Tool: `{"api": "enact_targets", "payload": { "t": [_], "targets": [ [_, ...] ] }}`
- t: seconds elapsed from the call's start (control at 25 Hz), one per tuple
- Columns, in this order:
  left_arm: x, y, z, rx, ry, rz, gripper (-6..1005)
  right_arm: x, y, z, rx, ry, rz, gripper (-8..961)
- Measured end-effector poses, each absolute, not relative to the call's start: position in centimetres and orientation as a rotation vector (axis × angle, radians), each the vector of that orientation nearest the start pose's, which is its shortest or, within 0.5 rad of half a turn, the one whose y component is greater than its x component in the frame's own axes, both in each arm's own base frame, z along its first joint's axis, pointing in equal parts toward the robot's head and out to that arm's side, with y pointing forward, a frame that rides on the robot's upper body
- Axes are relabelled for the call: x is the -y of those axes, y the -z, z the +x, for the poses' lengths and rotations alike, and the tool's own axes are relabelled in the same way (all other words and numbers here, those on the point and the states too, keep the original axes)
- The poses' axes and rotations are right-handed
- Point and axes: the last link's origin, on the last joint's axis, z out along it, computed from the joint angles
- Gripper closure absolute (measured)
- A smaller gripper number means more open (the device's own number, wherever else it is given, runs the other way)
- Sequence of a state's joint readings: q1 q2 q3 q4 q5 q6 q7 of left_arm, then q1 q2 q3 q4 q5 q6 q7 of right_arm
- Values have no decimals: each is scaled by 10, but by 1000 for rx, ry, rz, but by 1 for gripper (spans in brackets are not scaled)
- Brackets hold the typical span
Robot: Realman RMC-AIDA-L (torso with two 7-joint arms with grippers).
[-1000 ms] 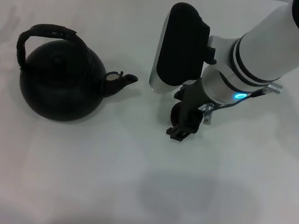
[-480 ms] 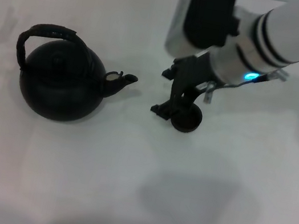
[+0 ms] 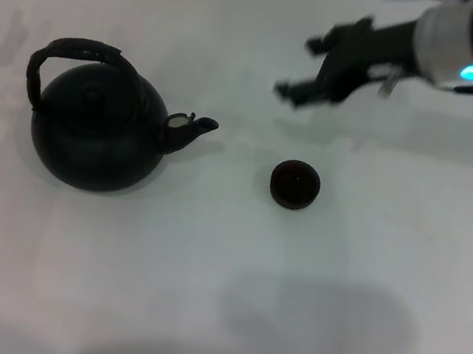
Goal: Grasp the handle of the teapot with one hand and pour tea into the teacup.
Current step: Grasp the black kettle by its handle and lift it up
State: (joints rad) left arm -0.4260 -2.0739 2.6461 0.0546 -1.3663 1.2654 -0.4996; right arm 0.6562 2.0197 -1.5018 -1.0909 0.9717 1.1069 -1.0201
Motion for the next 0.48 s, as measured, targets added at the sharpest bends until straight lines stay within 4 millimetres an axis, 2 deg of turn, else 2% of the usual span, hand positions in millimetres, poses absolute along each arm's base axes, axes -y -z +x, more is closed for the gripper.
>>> {"api": "enact_targets", "payload": {
  "t": [0.2, 0.32, 0.48],
  "targets": [
    [-314, -19, -359, 799, 923, -1333, 124, -418, -4, 181, -697, -387, -2496, 121],
    [-313, -19, -357, 787, 938, -1329, 124, -427, -22, 206, -881, -608, -2315, 124],
    [-310, -22, -356, 784, 975, -1279, 124, -429, -44, 242, -1089, -908, -2050, 124]
  ]
}}
